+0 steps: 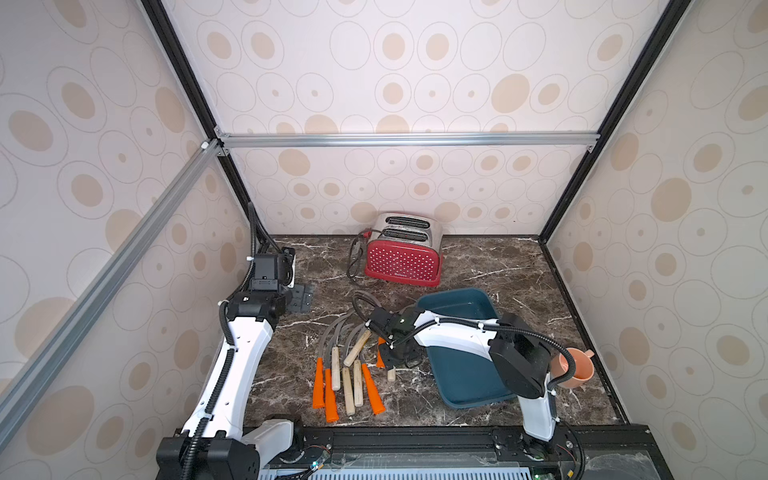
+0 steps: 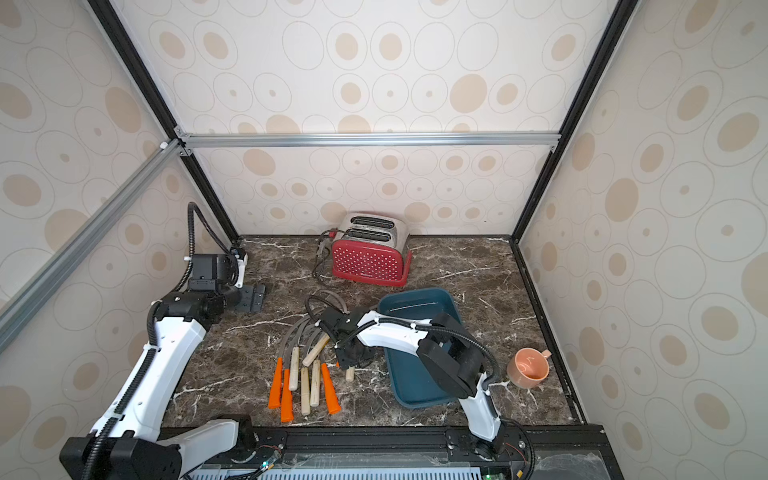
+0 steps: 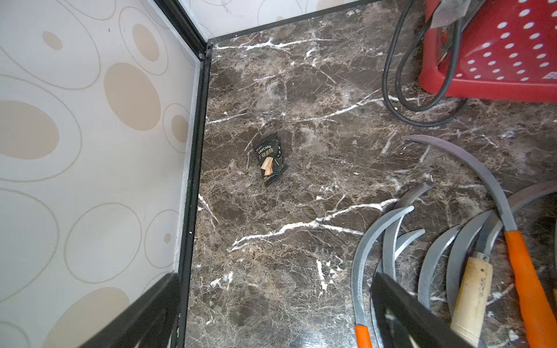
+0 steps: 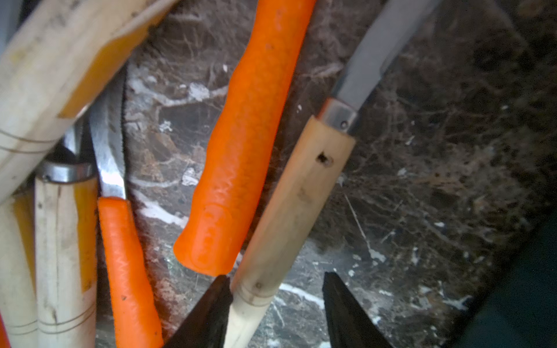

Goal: Put small sickles into storage boxes
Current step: Pick up the sickle at the center of the board.

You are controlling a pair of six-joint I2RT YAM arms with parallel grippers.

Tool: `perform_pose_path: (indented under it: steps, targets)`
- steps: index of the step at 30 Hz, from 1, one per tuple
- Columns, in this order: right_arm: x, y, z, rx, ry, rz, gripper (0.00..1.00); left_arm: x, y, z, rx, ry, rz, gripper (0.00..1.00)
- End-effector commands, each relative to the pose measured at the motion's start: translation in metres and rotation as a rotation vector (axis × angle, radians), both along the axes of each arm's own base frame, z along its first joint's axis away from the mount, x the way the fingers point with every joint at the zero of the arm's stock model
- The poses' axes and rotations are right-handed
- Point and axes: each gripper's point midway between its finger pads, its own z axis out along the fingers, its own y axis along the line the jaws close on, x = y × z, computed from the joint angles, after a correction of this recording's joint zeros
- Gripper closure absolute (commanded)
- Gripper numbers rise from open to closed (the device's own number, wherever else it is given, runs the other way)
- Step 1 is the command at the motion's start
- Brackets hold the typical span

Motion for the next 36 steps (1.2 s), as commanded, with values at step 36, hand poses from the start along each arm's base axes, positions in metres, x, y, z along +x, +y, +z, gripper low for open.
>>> perform_pose_path:
  steps: [36]
  targets:
    - [0.002,-0.011,-0.017,-0.092,0.005,0.044,0.55,-0.003,-0.015,-0.012,-0.040,0.044,-0.077,0.01]
